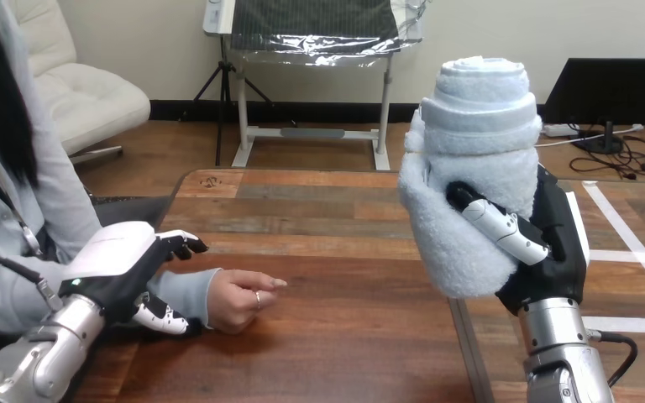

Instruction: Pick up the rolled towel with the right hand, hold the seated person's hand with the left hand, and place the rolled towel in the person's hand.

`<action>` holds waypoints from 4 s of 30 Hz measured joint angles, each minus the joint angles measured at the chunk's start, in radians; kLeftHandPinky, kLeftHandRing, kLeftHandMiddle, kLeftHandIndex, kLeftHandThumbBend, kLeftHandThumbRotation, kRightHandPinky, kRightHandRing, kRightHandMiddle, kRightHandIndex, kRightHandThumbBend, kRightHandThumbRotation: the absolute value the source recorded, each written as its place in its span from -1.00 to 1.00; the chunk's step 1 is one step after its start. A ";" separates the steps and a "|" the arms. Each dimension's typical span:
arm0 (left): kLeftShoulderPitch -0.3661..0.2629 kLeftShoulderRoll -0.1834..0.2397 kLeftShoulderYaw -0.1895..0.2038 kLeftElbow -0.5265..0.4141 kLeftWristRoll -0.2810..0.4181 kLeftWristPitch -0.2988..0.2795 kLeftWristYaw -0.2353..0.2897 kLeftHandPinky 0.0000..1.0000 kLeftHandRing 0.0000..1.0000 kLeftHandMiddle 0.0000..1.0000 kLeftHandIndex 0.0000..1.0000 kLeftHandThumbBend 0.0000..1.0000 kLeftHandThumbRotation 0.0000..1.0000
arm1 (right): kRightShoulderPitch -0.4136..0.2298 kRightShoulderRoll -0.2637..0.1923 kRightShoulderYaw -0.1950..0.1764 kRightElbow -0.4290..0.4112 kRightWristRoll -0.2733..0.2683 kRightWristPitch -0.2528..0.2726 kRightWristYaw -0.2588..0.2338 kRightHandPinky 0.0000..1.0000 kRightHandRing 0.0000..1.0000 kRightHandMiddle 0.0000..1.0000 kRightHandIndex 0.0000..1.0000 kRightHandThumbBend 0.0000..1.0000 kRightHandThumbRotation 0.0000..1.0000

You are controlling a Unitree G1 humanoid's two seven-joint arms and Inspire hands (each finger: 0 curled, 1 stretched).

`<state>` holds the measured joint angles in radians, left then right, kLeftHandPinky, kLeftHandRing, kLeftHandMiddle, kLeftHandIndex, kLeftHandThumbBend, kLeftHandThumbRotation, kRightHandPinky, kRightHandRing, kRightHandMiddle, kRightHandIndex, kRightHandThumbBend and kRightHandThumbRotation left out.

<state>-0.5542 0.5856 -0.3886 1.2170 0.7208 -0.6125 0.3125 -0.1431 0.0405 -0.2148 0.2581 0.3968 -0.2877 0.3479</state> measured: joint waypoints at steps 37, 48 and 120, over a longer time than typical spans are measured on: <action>-0.092 0.005 -0.064 0.032 0.001 0.031 -0.190 -0.06 -0.01 0.08 0.09 0.94 -1.00 | 0.062 0.006 0.019 -0.113 0.061 0.059 0.007 -0.83 -0.76 -0.54 -0.47 0.19 -1.00; -0.110 0.006 -0.067 0.032 0.000 0.042 -0.246 -0.20 -0.12 -0.01 -0.03 0.93 -1.00 | 0.067 0.006 0.024 -0.132 0.072 0.077 0.007 -0.84 -0.77 -0.56 -0.47 0.16 -1.00; -0.020 0.091 -0.061 -0.113 -0.022 -0.185 -0.205 -0.49 -0.38 -0.25 -0.28 0.82 -1.00 | -0.021 -0.003 0.040 0.335 -0.129 -0.066 -0.016 -0.69 -0.61 -0.39 -0.30 0.07 -1.00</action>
<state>-0.5744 0.6765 -0.4491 1.1044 0.6992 -0.7975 0.1077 -0.1641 0.0373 -0.1743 0.5931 0.2680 -0.3532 0.3322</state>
